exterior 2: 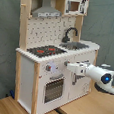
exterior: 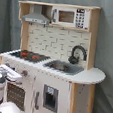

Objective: Play with the kitchen

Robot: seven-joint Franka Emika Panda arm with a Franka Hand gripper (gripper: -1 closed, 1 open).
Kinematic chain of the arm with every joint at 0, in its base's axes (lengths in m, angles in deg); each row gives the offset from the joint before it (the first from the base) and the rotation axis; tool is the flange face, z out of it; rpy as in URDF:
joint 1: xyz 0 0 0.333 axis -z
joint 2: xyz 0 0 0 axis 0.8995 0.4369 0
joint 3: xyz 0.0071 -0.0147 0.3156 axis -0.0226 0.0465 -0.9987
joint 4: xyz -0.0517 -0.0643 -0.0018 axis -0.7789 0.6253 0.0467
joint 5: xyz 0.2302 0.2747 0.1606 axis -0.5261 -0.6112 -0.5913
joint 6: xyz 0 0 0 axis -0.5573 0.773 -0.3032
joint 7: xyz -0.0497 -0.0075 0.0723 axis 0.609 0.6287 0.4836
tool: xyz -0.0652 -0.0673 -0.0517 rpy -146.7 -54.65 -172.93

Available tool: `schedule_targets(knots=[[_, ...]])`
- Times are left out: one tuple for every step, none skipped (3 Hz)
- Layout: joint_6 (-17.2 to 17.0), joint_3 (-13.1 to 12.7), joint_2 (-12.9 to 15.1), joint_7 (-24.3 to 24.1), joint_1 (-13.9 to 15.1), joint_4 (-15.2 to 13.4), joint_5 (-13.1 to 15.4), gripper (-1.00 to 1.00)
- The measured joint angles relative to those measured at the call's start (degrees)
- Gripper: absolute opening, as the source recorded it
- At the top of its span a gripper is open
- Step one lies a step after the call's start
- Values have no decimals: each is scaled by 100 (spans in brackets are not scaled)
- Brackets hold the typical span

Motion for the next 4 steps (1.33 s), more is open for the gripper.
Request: schedule_targets(knots=[[-51,434,-83,311,-10,200,9,100],[-487,611,-91,311,-366,291,8,100],[-940,813,-91,305,-657,316,8,100],[-1561,1052,-91,330,-911,486,11,100]])
